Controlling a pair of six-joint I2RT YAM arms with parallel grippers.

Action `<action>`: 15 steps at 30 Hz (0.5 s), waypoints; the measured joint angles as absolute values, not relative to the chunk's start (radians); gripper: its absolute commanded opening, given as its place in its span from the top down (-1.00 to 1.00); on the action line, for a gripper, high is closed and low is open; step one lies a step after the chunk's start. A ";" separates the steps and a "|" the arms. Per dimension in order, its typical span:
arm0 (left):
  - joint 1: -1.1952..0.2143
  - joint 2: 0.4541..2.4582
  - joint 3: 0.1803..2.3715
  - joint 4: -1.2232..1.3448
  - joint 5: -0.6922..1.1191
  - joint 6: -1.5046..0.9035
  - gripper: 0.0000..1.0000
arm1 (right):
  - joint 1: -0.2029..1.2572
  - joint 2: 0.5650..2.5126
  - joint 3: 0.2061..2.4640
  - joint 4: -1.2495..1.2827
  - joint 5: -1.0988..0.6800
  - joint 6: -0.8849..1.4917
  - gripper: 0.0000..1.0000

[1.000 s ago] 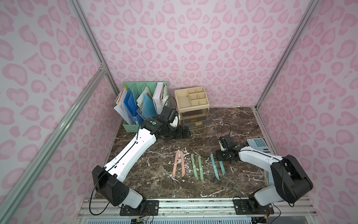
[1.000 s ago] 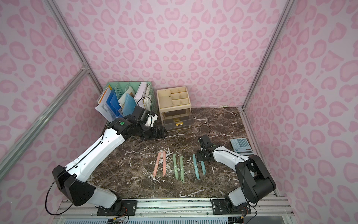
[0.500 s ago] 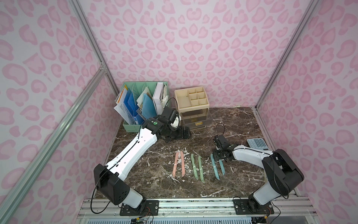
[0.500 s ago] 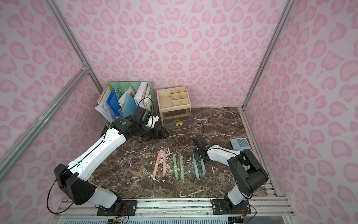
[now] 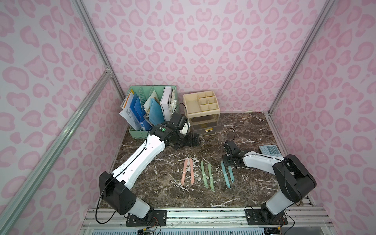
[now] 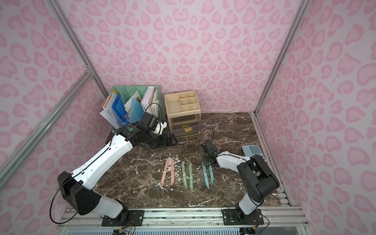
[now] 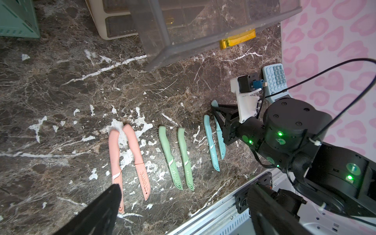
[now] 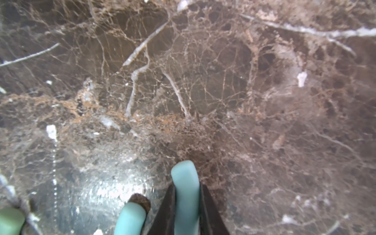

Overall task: Place the fruit knives into the drawer by color
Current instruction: Pick up the fruit knife from the center of the board.

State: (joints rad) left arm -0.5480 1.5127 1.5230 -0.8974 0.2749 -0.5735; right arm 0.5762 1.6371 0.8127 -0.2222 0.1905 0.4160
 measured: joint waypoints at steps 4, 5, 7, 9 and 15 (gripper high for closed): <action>-0.548 1.514 1.523 -0.897 0.275 -0.573 -0.96 | 0.573 1.630 0.809 -0.226 0.197 0.418 0.73; -0.548 1.514 1.524 -0.897 0.275 -0.573 -0.96 | 0.572 1.627 0.808 -0.231 0.197 0.418 0.74; -0.548 1.514 1.525 -0.897 0.275 -0.573 -0.96 | 0.567 1.619 0.808 -0.252 0.197 0.418 0.75; -0.548 1.517 1.530 -0.897 0.275 -0.573 -0.96 | 0.562 1.607 0.808 -0.276 0.197 0.419 0.75; -0.548 1.543 1.576 -0.899 0.274 -0.564 -0.96 | 0.543 1.556 0.834 -0.331 0.194 0.420 0.76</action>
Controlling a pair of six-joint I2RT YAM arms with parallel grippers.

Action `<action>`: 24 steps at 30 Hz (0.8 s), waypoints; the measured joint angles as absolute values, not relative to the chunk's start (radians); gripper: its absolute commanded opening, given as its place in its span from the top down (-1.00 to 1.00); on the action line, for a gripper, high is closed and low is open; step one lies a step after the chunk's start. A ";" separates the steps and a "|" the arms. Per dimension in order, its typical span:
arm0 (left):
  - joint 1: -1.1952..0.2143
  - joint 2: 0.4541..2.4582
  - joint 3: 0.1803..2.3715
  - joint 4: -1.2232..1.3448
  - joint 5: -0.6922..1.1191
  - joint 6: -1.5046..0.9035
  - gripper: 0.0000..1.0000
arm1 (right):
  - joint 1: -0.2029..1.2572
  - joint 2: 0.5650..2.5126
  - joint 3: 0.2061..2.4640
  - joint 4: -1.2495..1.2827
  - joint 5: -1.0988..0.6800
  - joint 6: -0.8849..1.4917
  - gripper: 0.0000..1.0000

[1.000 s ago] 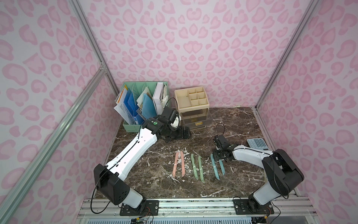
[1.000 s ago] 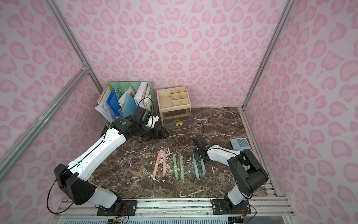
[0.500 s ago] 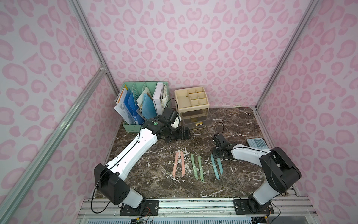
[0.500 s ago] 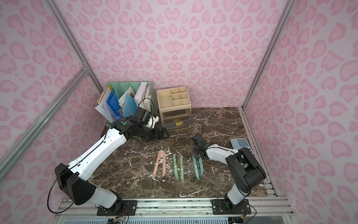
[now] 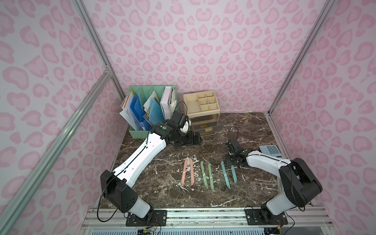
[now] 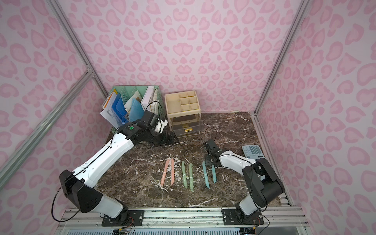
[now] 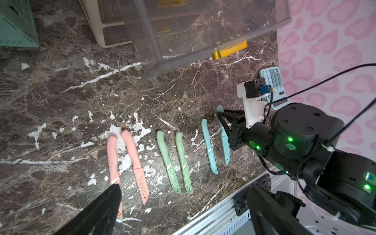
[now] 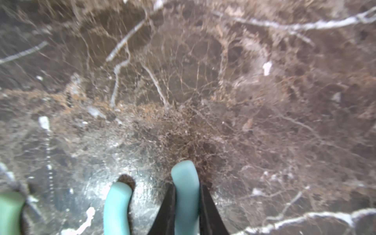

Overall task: Place the fruit knives into the drawer by color
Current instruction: Pick up the fruit knife from the center of the board.

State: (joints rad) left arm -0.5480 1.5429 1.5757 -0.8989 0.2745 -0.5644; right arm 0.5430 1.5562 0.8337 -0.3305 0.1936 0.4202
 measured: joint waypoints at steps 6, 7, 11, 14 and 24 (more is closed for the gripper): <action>-0.546 1.576 1.637 -0.913 0.273 -0.546 -0.96 | 0.515 1.496 0.865 -0.384 0.163 0.443 0.75; -0.543 1.580 1.647 -0.915 0.272 -0.546 -0.96 | 0.510 1.486 0.875 -0.392 0.158 0.443 0.75; -0.532 1.597 1.683 -0.923 0.273 -0.543 -0.96 | 0.508 1.453 0.914 -0.426 0.127 0.463 0.76; -0.521 1.612 1.713 -0.933 0.274 -0.539 -0.96 | 0.505 1.429 0.937 -0.445 0.104 0.479 0.75; -0.490 1.658 1.807 -0.944 0.279 -0.517 -0.97 | 0.498 1.378 1.046 -0.513 0.019 0.582 0.74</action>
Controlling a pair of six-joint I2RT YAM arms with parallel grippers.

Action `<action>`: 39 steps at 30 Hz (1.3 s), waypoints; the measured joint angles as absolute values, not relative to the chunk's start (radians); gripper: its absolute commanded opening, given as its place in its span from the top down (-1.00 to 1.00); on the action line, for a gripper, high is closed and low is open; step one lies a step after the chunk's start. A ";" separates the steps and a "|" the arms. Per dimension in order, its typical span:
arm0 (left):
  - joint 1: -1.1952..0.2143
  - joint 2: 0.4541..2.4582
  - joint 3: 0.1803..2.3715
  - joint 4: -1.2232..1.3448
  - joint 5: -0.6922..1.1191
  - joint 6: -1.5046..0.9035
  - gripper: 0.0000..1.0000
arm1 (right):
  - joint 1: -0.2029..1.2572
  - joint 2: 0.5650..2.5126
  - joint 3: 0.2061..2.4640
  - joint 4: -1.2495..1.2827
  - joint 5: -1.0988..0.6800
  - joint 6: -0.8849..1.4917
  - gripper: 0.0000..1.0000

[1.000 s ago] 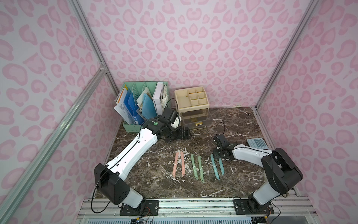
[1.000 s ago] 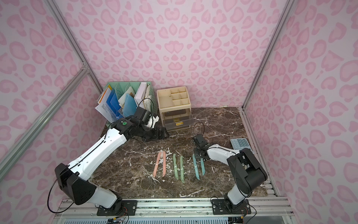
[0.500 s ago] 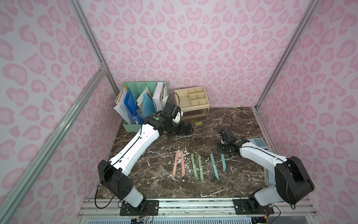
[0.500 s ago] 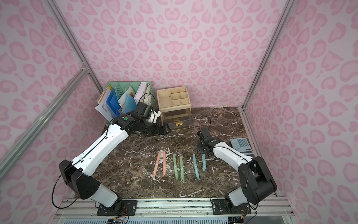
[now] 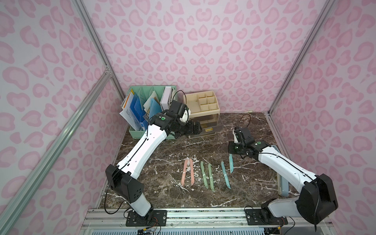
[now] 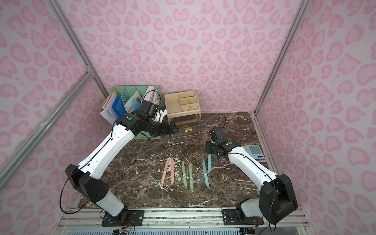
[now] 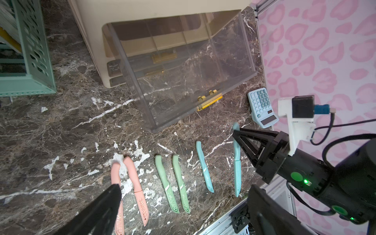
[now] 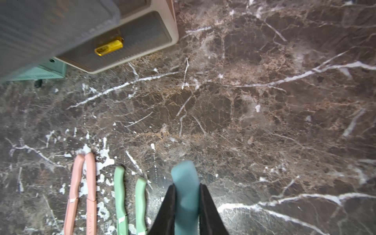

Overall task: Place the fruit knives into the drawer by color
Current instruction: Pick up the fruit knife from the center of the board, then place the fruit knife in the drawer.

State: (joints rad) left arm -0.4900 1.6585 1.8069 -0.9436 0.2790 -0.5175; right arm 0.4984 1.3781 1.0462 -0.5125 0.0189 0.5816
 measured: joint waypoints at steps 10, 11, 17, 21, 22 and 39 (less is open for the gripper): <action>-0.471 1.696 1.885 -0.944 0.279 -0.517 -0.96 | 0.497 1.361 1.154 -0.554 -0.071 0.709 0.70; -0.470 1.700 1.892 -0.944 0.278 -0.517 -0.96 | 0.497 1.357 1.161 -0.553 -0.081 0.725 0.69; -0.458 1.721 1.942 -0.942 0.274 -0.517 -0.96 | 0.496 1.364 1.213 -0.541 -0.133 0.831 0.67; -0.452 1.745 1.987 -0.939 0.271 -0.517 -0.96 | 0.496 1.386 1.249 -0.529 -0.153 0.918 0.66; -0.450 1.756 2.004 -0.939 0.271 -0.517 -0.96 | 0.496 1.390 1.258 -0.527 -0.157 0.943 0.66; -0.423 1.920 2.276 -0.988 0.266 -0.517 -0.96 | 0.503 1.554 1.480 -0.432 -0.207 1.378 0.65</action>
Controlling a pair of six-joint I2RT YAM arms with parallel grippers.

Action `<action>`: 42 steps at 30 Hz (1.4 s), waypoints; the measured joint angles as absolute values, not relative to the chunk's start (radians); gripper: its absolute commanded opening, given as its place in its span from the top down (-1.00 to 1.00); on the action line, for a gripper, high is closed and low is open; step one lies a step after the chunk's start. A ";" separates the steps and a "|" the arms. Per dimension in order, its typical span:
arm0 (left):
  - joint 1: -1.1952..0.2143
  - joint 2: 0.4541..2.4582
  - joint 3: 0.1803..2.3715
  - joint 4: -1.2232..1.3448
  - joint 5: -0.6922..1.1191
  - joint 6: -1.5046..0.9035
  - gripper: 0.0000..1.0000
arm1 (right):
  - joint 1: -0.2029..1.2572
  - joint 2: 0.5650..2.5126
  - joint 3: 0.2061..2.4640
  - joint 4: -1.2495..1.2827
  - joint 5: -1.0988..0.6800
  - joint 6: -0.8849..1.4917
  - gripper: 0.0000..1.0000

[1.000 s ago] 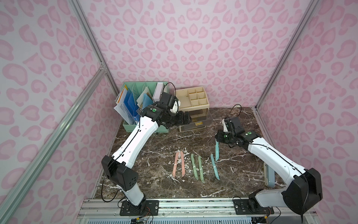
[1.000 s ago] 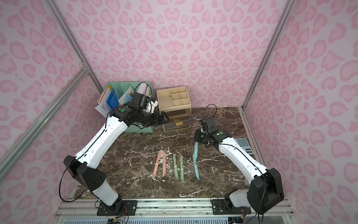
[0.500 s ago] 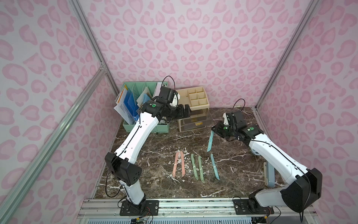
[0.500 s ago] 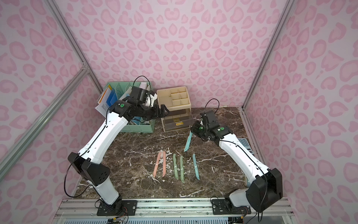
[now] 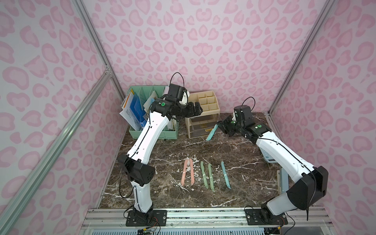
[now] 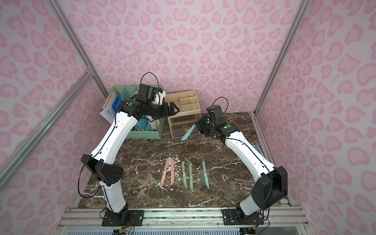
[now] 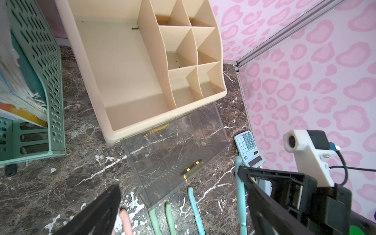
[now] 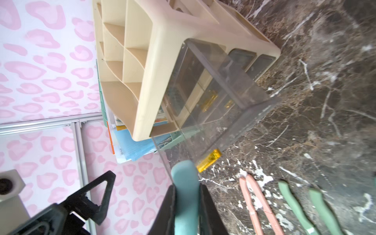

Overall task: Place the fruit knives into the drawer by color
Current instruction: Place the fruit knife in the drawer.

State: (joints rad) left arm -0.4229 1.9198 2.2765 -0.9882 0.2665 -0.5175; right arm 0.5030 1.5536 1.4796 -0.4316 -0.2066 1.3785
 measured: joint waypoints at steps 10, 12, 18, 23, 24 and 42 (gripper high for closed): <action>-0.358 2.002 2.368 -1.015 0.255 -0.517 -0.94 | 0.507 1.707 1.607 -0.426 -0.197 1.485 0.65; -0.343 2.021 2.382 -1.024 0.256 -0.517 -0.94 | 0.507 1.741 1.638 -0.430 -0.195 1.490 0.65; -0.313 2.066 2.412 -1.028 0.271 -0.519 -0.94 | 0.508 1.813 1.710 -0.433 -0.195 1.499 0.65; -0.313 2.097 2.452 -1.028 0.283 -0.521 -0.94 | 0.506 1.854 1.736 -0.443 -0.186 1.514 0.63; -0.313 2.097 2.455 -1.028 0.286 -0.521 -0.94 | 0.506 1.858 1.738 -0.444 -0.186 1.515 0.63; -0.293 2.104 2.460 -1.018 0.326 -0.529 -0.95 | 0.497 1.949 1.842 -0.487 -0.158 1.528 0.43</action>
